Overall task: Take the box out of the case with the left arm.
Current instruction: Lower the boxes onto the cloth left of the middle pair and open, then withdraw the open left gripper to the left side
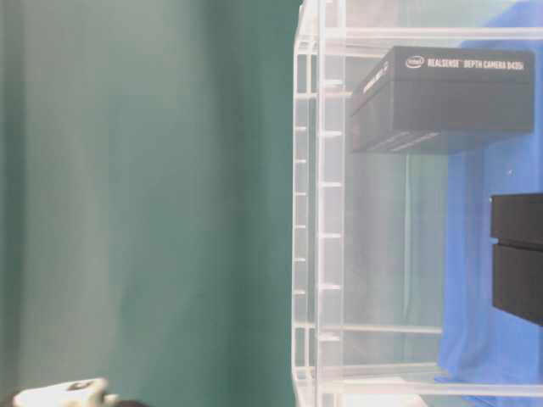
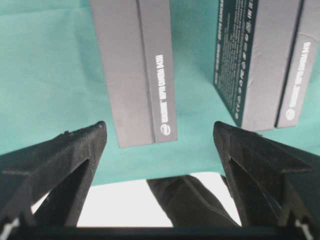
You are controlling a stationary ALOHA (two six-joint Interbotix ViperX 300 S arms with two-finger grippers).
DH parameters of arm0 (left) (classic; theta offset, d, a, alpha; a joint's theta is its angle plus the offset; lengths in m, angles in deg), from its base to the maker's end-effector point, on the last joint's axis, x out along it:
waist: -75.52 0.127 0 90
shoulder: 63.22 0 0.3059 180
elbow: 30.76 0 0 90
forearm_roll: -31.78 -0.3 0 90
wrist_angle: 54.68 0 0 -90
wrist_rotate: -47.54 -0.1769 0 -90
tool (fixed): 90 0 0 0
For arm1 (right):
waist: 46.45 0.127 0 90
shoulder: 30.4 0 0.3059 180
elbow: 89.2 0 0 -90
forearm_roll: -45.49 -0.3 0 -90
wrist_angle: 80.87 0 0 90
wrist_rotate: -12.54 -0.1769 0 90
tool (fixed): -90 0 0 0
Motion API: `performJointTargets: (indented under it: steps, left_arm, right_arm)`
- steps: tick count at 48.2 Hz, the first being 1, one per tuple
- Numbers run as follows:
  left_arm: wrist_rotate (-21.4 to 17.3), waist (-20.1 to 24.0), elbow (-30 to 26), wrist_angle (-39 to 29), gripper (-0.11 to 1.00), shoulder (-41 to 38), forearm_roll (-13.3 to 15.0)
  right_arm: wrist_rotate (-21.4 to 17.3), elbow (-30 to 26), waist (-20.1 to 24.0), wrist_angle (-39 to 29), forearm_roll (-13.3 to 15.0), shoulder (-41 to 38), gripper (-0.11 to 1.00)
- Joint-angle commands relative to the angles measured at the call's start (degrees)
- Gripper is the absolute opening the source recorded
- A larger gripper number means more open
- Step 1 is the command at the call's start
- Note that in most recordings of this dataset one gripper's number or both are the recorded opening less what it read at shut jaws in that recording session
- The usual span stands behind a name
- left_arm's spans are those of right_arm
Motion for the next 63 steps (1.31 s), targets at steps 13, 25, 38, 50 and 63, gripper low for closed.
performJointTargets:
  steps: [13,25,38,50,63]
  left_arm:
    - [0.4,-1.6,0.0,-1.4,0.89,3.9,-0.3]
    - [0.4,-2.8,5.1,-2.3,0.89,9.7,-0.4]
    - [0.4,-3.0,10.8,-2.4,0.89,15.4,-0.4]
    - [0.2,-2.5,13.4,-2.5,0.89,18.1,-0.7]
    - [-3.1,4.1,16.1,-5.2,0.89,22.1,-1.1]
  right_arm:
    - [-0.1,-0.5,-0.1,-0.1,0.0,0.0,0.02]
    - [-0.1,-0.5,-0.1,-0.1,0.0,0.0,0.02]
    - [-0.1,-0.4,-0.1,0.1,0.0,0.0,0.02]
    - [-0.1,0.4,-0.1,0.1,0.0,0.0,0.02]
    - [-0.1,0.4,-0.1,0.2,0.0,0.0,0.02]
